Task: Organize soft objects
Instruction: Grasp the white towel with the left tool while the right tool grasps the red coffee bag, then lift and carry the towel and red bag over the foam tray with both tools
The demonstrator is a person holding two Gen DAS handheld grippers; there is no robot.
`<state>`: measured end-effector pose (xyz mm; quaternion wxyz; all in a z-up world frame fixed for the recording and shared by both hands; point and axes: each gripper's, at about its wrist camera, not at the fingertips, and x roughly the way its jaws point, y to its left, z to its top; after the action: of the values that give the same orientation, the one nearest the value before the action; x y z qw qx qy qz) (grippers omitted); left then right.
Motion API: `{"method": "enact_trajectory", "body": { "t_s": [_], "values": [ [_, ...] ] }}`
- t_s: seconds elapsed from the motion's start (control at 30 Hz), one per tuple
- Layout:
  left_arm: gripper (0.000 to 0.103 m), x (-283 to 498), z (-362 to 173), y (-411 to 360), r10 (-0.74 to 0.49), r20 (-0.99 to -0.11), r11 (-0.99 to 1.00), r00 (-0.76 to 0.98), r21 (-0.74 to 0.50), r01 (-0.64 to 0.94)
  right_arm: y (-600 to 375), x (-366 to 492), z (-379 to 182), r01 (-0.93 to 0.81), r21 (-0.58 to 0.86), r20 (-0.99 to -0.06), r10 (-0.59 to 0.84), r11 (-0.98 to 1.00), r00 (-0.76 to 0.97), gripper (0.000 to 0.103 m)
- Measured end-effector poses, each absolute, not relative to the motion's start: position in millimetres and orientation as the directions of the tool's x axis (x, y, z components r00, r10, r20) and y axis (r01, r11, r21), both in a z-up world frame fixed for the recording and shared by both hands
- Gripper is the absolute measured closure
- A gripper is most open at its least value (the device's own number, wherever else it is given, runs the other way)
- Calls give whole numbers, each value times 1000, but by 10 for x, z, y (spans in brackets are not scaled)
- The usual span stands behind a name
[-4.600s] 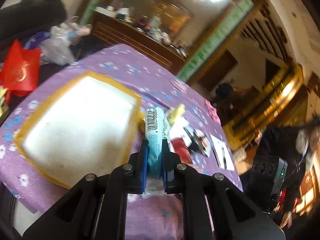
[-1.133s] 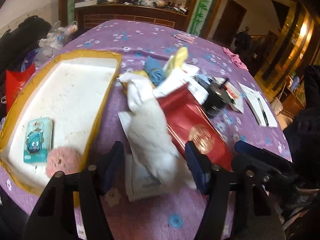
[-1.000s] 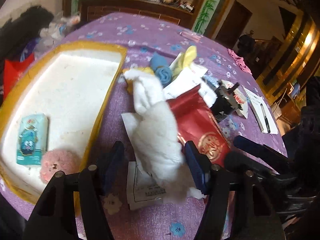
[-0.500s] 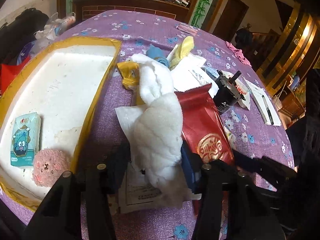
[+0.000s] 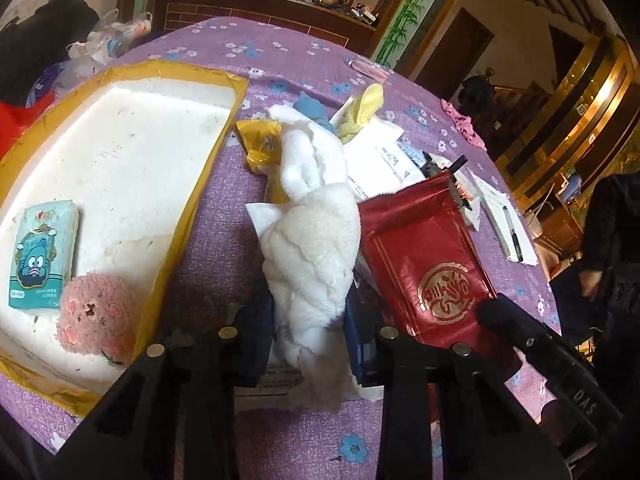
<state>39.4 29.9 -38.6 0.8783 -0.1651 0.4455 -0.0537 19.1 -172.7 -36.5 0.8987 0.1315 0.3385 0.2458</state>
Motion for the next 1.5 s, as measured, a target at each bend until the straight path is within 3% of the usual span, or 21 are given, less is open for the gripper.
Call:
{"method": "enact_trajectory", "body": {
  "t_s": [0.6, 0.7, 0.9, 1.07, 1.13, 1.23, 1.5],
  "values": [
    [75, 104, 108, 628, -310, -657, 900, 688, -436, -10, -1862, 77, -277, -380, 487, -421, 593, 786, 686, 96],
    [75, 168, 23, 618, -363, -664, 879, 653, -476, 4, -1784, 84, -289, -368, 424, -464, 548, 827, 696, 96],
    [74, 366, -436, 398, -533, -692, 802, 487, -596, 31, -1811, 218, -420, -323, 462, -507, 545, 826, 668, 95],
    [68, 384, -601, 297, -480, -770, 851, 420, -524, 12, -1787, 254, -461, -320, 462, -528, 546, 827, 650, 87],
    [61, 326, -594, 279, -433, -794, 880, 426, -475, 8, -1720, 267, -498, -336, 426, -550, 535, 840, 642, 68],
    [61, 243, -502, 251, -355, -820, 919, 449, -394, 7, -1692, 262, -553, -363, 442, -539, 566, 820, 623, 47],
    [61, 131, -312, 190, -191, -828, 979, 527, -202, 37, -1652, 405, -680, -363, 466, -569, 588, 807, 575, 46]
  ]
}}
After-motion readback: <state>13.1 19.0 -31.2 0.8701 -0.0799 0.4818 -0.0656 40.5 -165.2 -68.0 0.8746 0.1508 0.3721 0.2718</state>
